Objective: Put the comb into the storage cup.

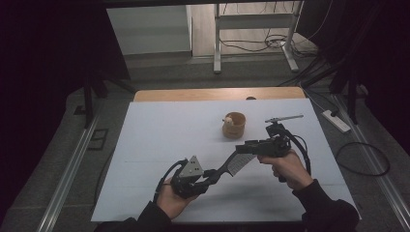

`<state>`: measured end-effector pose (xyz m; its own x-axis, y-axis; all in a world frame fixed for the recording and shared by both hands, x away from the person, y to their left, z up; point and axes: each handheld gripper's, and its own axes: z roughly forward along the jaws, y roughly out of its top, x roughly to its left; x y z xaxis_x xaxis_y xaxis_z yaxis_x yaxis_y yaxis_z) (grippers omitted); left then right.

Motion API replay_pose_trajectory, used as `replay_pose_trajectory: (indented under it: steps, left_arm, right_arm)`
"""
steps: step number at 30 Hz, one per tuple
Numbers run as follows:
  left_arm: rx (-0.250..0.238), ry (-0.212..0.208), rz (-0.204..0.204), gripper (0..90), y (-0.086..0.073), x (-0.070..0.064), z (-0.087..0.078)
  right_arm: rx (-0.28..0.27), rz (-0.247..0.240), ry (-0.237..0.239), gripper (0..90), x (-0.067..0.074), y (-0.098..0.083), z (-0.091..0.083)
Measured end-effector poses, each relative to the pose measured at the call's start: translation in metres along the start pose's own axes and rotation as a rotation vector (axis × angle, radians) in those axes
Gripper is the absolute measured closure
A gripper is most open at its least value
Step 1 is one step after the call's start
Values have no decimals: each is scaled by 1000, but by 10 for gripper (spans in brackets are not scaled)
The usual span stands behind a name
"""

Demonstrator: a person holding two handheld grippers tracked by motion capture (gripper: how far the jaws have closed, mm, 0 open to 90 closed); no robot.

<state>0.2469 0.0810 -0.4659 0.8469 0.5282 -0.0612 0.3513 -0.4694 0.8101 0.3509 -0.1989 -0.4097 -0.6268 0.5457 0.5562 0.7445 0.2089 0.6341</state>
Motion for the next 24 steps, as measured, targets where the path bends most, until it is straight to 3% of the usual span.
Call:
replay_pose_trajectory:
  steps: [5,12,14,18,24]
  left_arm:
    - [-3,5,4,724,0,0,0]
    - [-2,-1,4,723,-1,0,1]
    - [1,3,7,723,-1,0,2]
    - [19,11,23,721,-2,0,6]
    - [24,10,9,694,-4,2,8]
  right_arm:
    - [-10,12,34,588,-3,0,-2]
    - [-28,55,97,774,-8,-1,-2]
    - [-43,100,150,803,-11,-2,-3]
    - [-52,112,188,834,-10,-3,-2]
    - [-57,106,183,842,-2,-3,-1]
